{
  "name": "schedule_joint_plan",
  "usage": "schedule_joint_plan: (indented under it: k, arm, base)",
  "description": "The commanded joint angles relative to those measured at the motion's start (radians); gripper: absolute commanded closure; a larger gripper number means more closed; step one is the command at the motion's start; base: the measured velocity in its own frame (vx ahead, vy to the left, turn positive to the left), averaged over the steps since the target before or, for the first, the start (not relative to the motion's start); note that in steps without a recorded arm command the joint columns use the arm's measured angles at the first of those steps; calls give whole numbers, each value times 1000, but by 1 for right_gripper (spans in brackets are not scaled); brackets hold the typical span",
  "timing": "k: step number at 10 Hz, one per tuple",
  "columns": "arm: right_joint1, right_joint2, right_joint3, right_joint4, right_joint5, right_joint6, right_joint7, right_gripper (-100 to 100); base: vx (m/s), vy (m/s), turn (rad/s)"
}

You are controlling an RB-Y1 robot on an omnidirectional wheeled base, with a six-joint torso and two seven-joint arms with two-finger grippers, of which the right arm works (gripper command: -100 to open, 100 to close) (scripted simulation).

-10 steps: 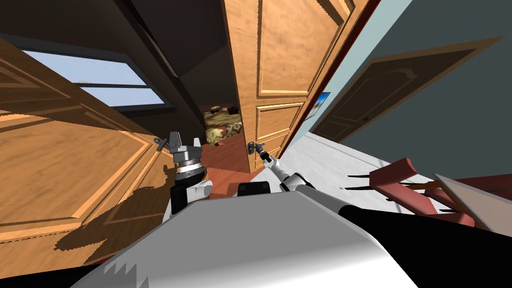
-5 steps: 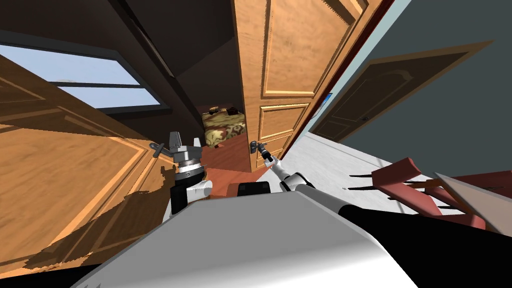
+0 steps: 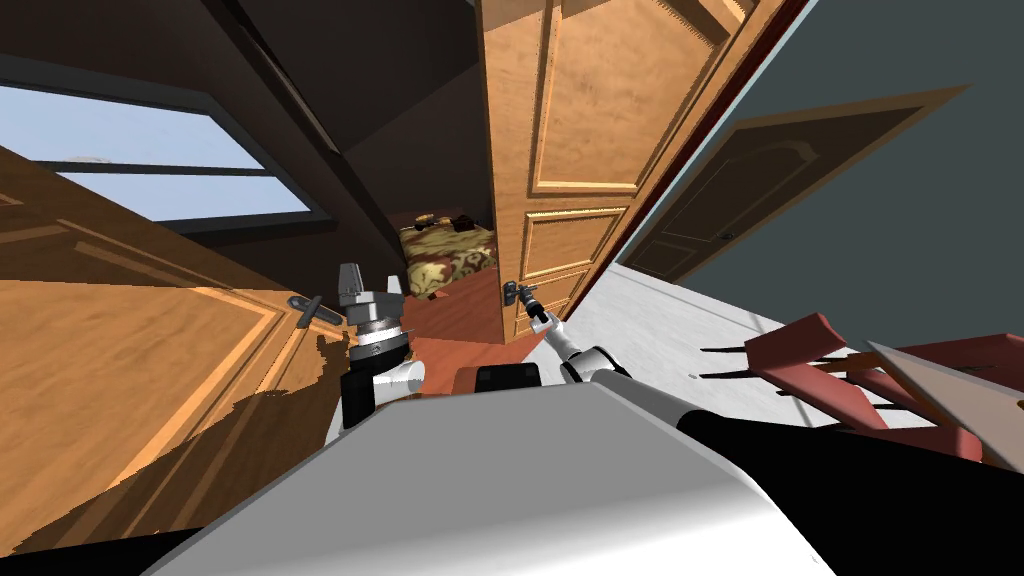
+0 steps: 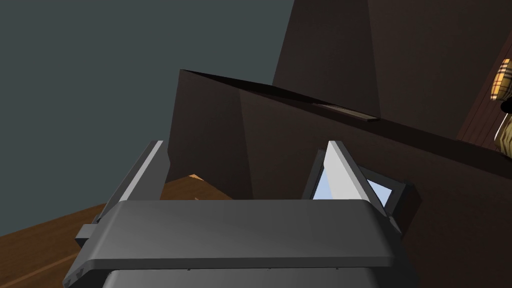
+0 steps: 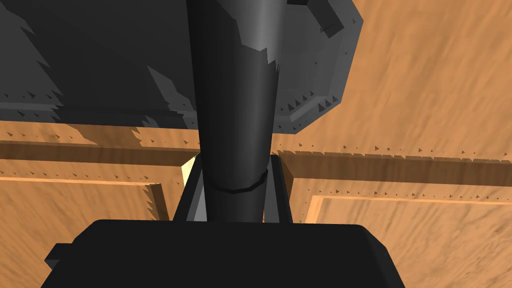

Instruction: Push the door open

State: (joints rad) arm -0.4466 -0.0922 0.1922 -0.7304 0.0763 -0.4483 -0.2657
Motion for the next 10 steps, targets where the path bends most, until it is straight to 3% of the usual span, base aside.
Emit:
schedule_joint_plan:
  k: [1, 10]
  arm:
    - [0, -17, -33, -7, -8, 0, 13, 100]
    - [3, -22, -125, 9, -29, 6, 61, 100]
  base:
    - [115, 145, -69]
    - [120, 161, -62]
